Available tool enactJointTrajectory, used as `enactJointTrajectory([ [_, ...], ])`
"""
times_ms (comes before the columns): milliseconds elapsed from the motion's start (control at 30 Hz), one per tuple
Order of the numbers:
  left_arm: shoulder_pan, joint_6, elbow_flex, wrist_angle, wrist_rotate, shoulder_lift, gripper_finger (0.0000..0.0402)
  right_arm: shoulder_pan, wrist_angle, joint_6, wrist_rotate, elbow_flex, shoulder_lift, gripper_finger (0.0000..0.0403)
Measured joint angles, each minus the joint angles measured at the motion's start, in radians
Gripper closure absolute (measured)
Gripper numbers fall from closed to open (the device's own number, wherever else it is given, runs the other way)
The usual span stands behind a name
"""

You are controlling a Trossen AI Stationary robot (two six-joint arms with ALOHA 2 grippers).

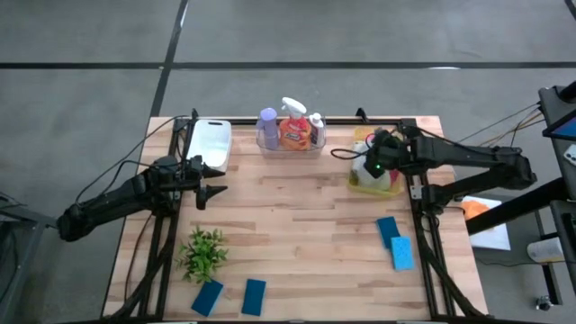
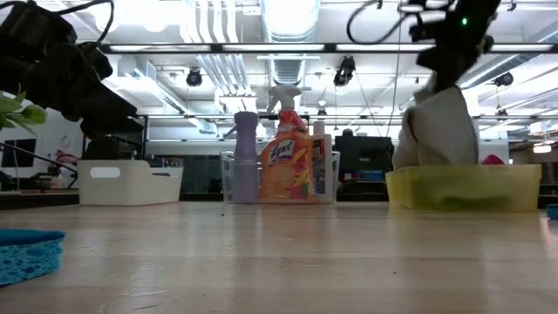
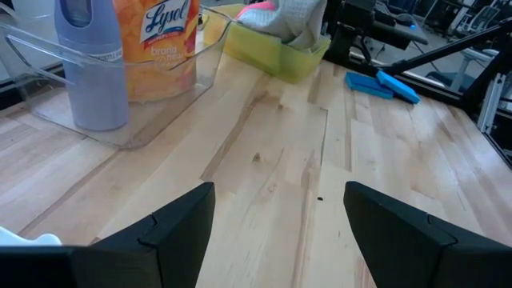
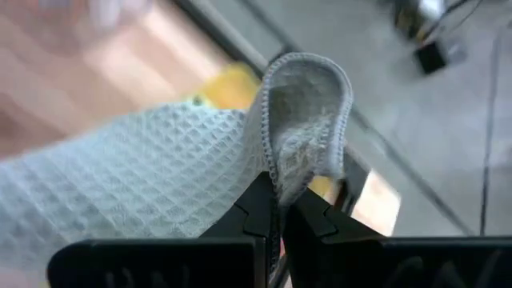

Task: Pick & Place Kitchen Items
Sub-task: Put the grey towel into the yellow bin

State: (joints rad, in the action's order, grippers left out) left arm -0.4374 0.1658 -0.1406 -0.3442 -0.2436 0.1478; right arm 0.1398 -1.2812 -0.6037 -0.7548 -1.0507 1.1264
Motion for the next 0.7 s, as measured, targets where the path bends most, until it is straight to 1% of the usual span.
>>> enactJointTrajectory([
  [67, 0.0, 0.0, 0.0, 0.002, 0.0, 0.0, 0.0115, 0.032, 0.002, 0.003, 0.04, 0.036, 0.005, 0.0385],
  [200, 0.0, 0.0, 0.0, 0.003, 0.0, 0.0, 0.0115, 0.071, 0.034, 0.008, 0.084, 0.118, 0.038, 0.0385],
  [500, 0.0, -0.001, 0.0, 0.003, 0.0, 0.0, 0.0115, 0.096, 0.293, 0.087, 0.212, 0.273, 0.162, 0.0385],
  [600, 0.0, -0.001, 0.0, 0.002, 0.0, 0.0, 0.0115, 0.107, 0.318, 0.087, 0.222, 0.309, 0.213, 0.0385],
  [700, 0.0, -0.001, 0.0, 0.002, 0.0, 0.0, 0.0115, 0.107, 0.332, 0.083, 0.21, 0.33, 0.248, 0.0385],
])
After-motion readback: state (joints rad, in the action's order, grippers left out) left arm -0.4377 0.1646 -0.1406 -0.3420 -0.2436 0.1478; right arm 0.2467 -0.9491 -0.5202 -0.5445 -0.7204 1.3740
